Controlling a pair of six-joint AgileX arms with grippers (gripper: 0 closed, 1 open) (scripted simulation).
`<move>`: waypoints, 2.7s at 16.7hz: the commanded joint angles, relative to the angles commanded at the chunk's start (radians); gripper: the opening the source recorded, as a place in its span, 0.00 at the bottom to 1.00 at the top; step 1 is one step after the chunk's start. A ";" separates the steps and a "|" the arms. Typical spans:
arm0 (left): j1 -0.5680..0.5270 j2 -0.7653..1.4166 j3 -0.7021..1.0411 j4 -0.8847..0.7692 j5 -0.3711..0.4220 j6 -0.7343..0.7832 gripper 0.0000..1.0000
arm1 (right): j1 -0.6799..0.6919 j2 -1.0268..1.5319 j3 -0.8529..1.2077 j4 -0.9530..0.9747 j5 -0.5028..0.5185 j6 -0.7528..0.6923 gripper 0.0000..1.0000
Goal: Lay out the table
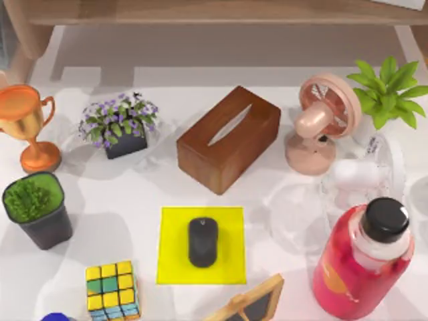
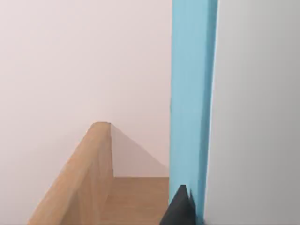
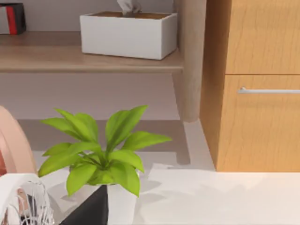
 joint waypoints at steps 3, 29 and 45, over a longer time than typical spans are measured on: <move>0.130 -0.047 -0.032 0.079 0.030 0.118 0.00 | 0.000 0.000 0.000 0.000 0.000 0.000 1.00; 0.810 0.163 -0.959 0.691 0.799 1.650 0.00 | 0.000 0.000 0.000 0.000 0.000 0.000 1.00; 0.744 0.277 -0.844 0.689 0.785 1.656 0.00 | 0.000 0.000 0.000 0.000 0.000 0.000 1.00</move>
